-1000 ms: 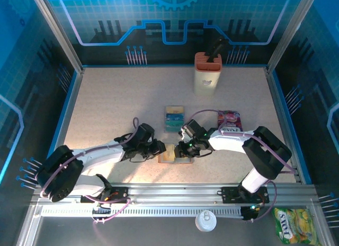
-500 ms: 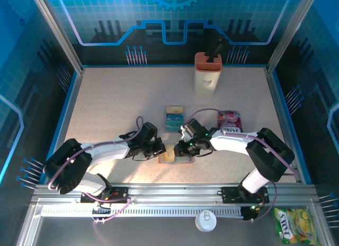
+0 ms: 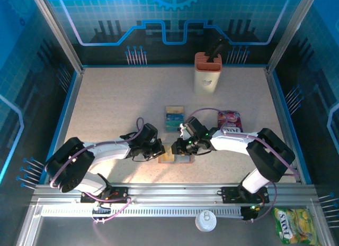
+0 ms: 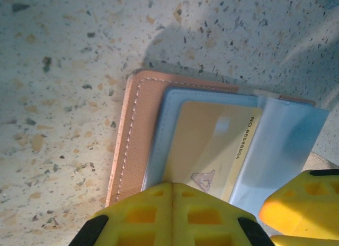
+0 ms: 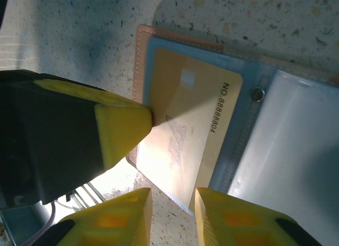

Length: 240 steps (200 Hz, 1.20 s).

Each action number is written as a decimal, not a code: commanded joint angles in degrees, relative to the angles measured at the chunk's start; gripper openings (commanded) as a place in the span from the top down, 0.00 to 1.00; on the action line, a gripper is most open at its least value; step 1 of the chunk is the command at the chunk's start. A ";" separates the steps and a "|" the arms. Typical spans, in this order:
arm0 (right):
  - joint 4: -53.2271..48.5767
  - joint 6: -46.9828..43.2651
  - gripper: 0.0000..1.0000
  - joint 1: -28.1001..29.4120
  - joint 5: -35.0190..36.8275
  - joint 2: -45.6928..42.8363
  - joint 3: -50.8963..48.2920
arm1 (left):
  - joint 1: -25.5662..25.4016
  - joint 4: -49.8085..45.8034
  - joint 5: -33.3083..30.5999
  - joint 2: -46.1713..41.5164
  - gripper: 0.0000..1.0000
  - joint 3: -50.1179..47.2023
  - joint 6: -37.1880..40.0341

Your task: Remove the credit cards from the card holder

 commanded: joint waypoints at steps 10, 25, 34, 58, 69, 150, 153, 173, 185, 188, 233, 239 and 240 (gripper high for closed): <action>4.13 2.73 0.72 -1.59 -2.74 1.14 -1.70 | 0.33 -1.84 -0.89 1.26 0.95 -1.22 1.89; 6.30 3.83 0.72 -2.06 -3.91 1.67 -2.65 | 0.27 -1.77 -0.81 1.10 0.95 -1.55 1.81; 7.28 4.31 0.73 -2.30 -4.34 1.78 -3.05 | 0.30 -1.87 -0.89 0.95 0.95 -1.66 1.78; 8.87 4.94 0.74 -2.51 -5.24 2.54 -3.38 | 0.31 -1.89 -1.10 0.46 0.95 -1.92 1.65; 9.03 4.98 0.74 -2.48 -5.75 3.15 -3.25 | 0.34 -1.90 -1.11 0.19 0.96 -2.08 1.62; 9.32 5.05 0.77 -2.20 -6.18 6.25 -2.71 | 0.33 -1.97 -1.24 -0.40 0.95 -2.34 1.50; 9.18 5.01 0.77 -2.15 -6.18 6.31 -2.69 | 0.29 -1.90 -1.24 -0.47 0.95 -2.36 1.46; 7.69 4.42 0.77 -2.13 -5.24 6.35 -2.49 | 0.27 -2.15 -1.42 -0.84 0.95 -2.45 1.54; 5.89 4.04 0.77 -2.09 -4.16 6.26 -2.03 | 0.28 -2.29 -1.59 -1.07 0.95 -2.45 1.52; 5.36 3.91 0.77 -2.01 -3.74 6.24 -1.95 | 0.32 -2.28 -1.64 -1.10 0.95 -2.44 1.54; -3.94 1.44 0.78 -1.41 1.25 5.59 0.86 | 0.33 -2.24 -1.63 -1.02 0.93 -2.68 1.54; -4.60 1.27 0.78 -1.39 1.66 5.37 1.01 | 0.34 -2.25 -1.66 -1.03 0.92 -2.71 1.54; -4.76 1.24 0.78 -1.36 1.74 5.34 1.12 | 0.34 -2.25 -1.67 -1.03 0.92 -2.71 1.54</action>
